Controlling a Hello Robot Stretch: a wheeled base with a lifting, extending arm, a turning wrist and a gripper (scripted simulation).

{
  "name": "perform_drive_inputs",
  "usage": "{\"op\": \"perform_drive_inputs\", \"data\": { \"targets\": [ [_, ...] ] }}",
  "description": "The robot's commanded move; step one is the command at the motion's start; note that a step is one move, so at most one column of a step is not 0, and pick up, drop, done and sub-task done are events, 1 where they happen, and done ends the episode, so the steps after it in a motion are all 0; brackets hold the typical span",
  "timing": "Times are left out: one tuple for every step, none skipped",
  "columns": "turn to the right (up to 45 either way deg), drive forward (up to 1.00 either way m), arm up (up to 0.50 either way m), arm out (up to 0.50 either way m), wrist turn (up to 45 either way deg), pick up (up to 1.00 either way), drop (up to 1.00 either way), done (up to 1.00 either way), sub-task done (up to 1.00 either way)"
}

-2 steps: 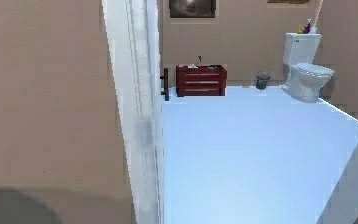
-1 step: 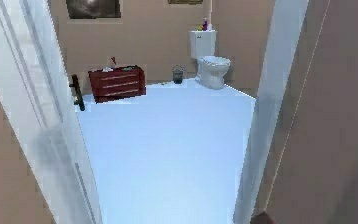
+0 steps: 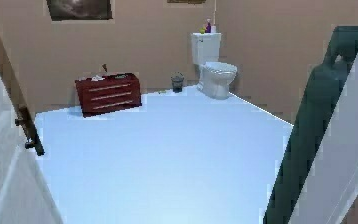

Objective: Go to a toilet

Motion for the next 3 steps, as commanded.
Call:
{"op": "perform_drive_inputs", "data": {
  "targets": [
    [9.0,0.0,0.0,0.0,0.0,0.0,0.0,0.0,0.0],
    [0.0,0.6,0.0,0.0,0.0,0.0,0.0,0.0,0.0],
    [3.0,0.0,0.0,0.0,0.0,0.0,0.0,0.0,0.0]
  ]
}}
